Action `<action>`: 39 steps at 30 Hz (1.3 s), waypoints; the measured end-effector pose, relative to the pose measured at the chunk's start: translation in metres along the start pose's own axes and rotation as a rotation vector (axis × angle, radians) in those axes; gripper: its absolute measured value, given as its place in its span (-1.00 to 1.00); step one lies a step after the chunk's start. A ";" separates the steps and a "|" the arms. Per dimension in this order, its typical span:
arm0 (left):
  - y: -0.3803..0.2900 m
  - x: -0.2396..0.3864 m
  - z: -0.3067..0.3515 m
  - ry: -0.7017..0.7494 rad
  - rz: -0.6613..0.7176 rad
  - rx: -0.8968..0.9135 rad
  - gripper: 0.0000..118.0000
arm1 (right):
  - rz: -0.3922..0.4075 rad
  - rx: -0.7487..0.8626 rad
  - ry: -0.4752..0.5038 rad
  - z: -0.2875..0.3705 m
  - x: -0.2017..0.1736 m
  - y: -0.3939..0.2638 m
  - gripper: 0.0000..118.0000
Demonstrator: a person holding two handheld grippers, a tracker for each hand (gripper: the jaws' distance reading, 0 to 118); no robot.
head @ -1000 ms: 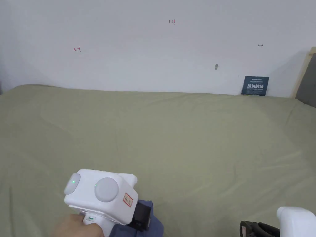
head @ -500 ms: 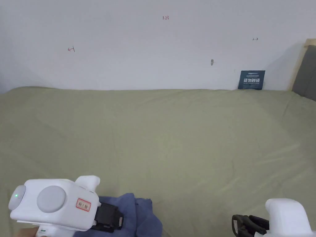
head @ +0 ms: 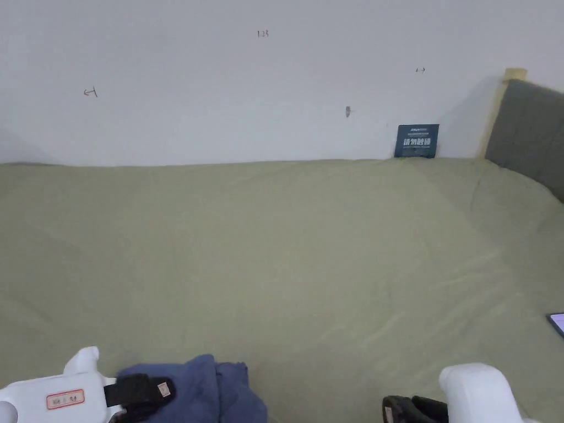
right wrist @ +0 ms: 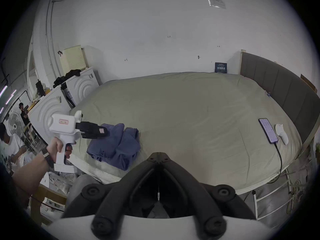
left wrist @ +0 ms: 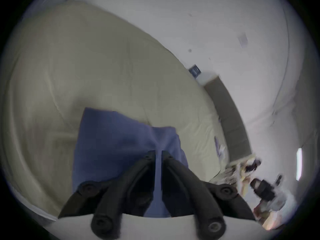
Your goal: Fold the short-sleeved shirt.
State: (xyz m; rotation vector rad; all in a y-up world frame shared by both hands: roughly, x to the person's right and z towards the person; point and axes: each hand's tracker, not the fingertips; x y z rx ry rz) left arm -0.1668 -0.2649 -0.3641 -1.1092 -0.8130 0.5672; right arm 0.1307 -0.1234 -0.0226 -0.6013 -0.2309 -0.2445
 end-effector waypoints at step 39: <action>0.017 -0.077 0.096 0.221 -0.037 -0.021 -0.94 | -0.453 -0.549 0.852 -0.320 -0.056 -0.042 -0.98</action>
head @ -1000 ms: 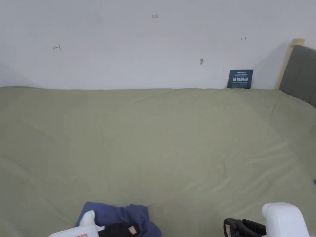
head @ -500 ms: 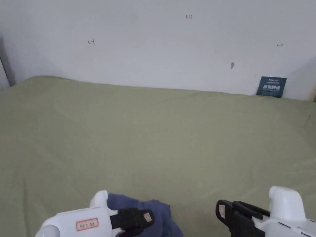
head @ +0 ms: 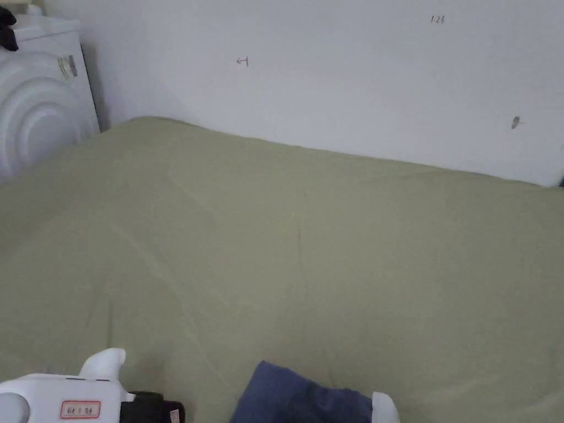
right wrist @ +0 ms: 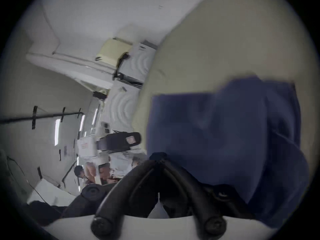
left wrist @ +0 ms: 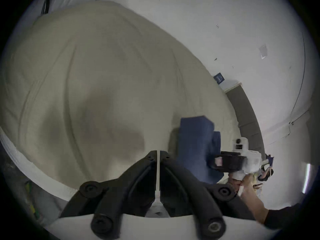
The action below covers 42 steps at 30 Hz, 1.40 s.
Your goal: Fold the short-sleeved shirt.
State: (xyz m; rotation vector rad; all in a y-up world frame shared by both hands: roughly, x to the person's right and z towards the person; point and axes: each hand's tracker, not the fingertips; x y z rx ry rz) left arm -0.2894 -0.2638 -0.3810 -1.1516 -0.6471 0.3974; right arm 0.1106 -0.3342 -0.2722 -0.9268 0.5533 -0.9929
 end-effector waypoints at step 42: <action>0.008 -0.024 -0.056 -0.471 0.108 -0.100 -0.50 | 0.039 0.324 -0.041 0.111 -0.024 -0.049 -0.98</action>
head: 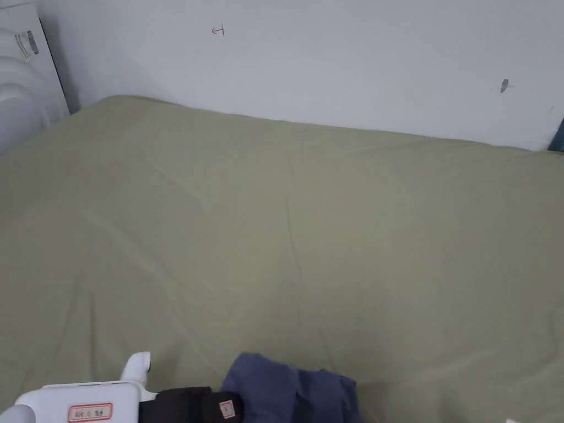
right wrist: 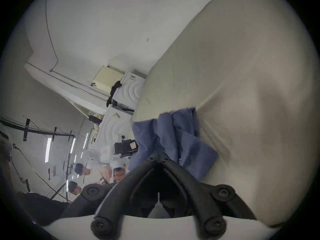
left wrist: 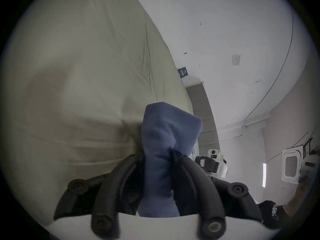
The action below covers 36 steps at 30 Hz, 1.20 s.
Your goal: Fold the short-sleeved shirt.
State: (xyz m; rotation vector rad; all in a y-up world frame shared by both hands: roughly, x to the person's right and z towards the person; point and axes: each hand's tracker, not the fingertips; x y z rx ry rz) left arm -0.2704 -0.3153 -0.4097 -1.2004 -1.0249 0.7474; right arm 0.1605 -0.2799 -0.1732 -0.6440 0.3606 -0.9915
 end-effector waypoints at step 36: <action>0.077 0.072 0.330 0.996 -0.198 0.345 -0.07 | 0.270 0.053 -0.050 0.024 -0.122 -0.016 -0.98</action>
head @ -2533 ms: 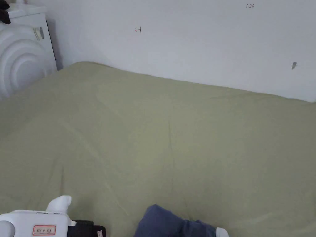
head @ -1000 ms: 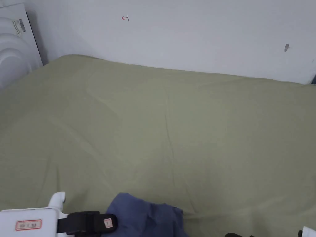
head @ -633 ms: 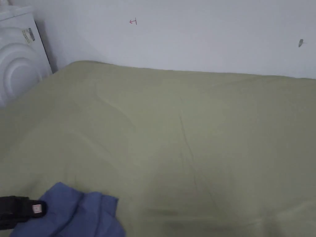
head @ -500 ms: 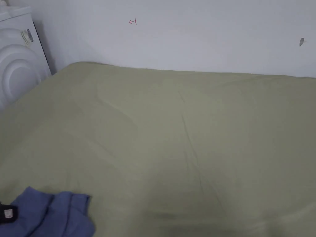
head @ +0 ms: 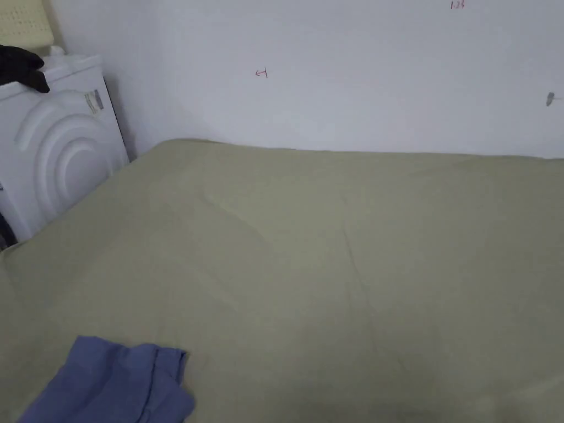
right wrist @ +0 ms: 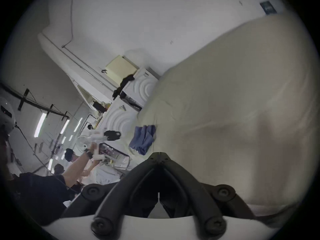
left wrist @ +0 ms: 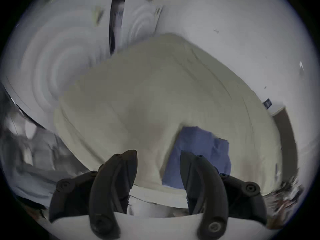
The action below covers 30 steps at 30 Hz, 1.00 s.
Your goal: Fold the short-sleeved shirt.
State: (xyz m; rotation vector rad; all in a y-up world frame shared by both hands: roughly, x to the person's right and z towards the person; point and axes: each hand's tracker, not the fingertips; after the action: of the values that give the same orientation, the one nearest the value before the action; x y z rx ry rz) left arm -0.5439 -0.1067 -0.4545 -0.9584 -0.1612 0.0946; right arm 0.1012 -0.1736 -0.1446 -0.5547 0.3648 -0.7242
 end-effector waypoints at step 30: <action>-0.225 0.443 0.100 -0.181 -0.332 0.603 -0.88 | 0.502 0.486 -0.956 0.108 -0.062 -0.005 -0.97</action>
State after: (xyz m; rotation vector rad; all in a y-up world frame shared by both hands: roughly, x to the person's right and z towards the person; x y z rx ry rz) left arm -0.1240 -0.0880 -0.1716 -0.3120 -0.4293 -0.0756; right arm 0.1084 -0.0950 -0.0481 -0.2727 -0.5458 0.0005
